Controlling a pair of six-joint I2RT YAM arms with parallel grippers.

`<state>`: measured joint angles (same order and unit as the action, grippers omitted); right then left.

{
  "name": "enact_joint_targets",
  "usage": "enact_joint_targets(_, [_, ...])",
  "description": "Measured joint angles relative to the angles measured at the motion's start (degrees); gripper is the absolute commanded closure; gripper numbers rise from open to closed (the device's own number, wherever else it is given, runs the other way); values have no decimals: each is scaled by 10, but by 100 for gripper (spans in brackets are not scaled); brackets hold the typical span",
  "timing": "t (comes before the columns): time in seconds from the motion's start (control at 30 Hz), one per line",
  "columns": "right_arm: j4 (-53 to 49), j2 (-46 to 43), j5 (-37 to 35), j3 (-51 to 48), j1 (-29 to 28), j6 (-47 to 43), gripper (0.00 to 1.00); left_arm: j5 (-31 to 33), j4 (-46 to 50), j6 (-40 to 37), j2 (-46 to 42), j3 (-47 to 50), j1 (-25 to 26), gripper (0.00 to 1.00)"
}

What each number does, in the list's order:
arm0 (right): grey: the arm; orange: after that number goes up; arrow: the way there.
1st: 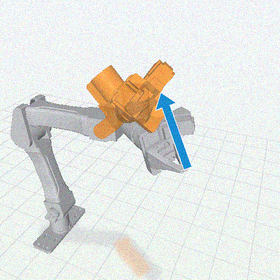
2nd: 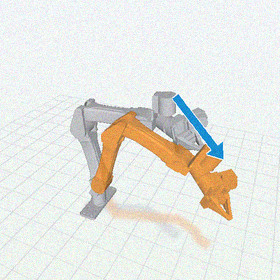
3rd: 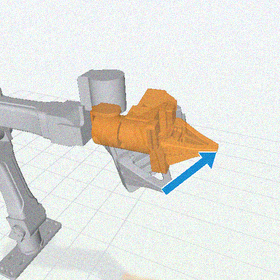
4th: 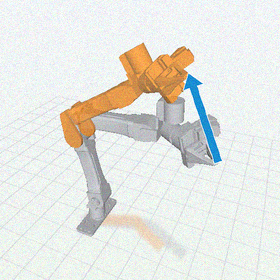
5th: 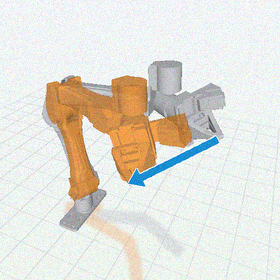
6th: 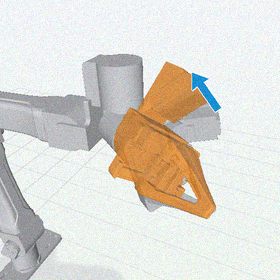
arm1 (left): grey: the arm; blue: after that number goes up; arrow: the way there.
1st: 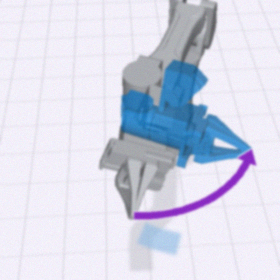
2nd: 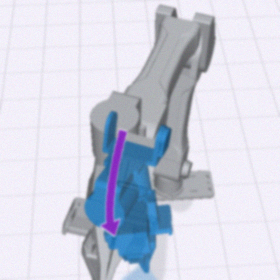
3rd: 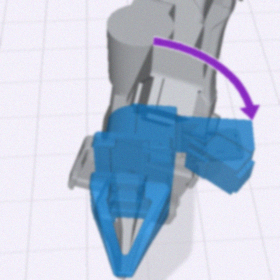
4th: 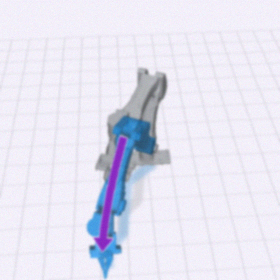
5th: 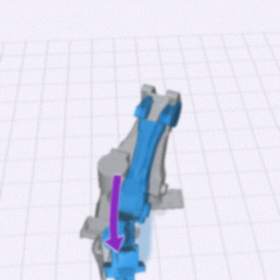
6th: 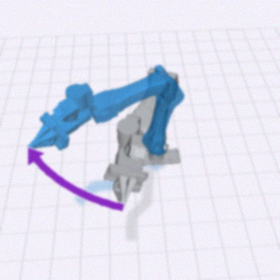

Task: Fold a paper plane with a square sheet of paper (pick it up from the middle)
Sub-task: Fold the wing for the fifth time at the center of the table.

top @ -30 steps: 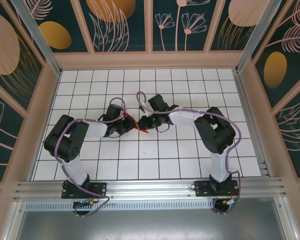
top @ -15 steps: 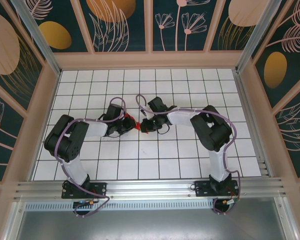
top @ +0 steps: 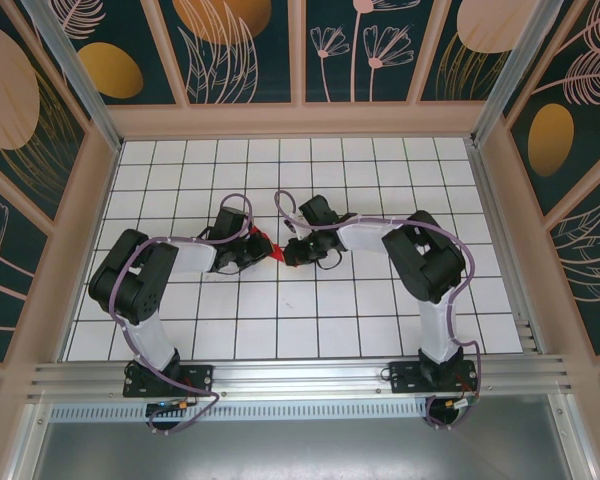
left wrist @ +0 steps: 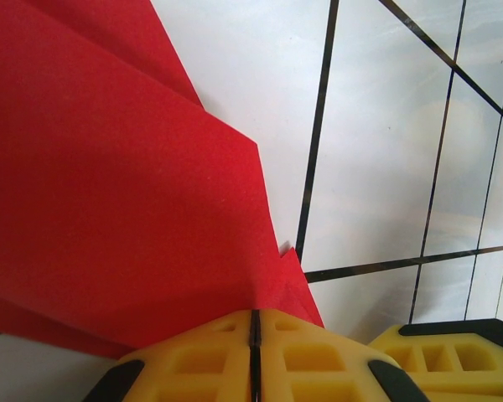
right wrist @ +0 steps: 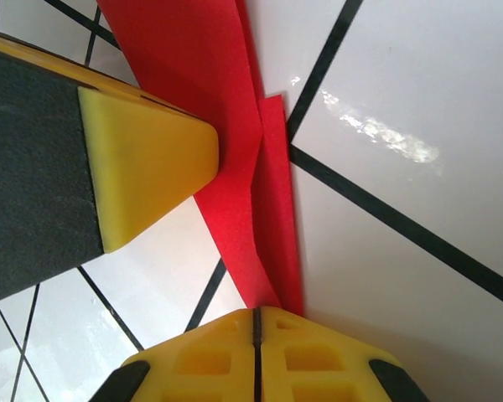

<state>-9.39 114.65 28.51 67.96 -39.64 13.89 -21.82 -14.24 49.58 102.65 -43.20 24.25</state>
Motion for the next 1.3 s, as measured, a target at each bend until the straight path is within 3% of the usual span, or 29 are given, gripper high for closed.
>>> enact_joint_targets(0.9, [-31,-33,-6,-18,1,0,89,0,6,0,2,-5,0,89])
enact_joint_targets(1.3, [-25,27,12,50,1,0,90,0,6,0,2,-5,0,89])
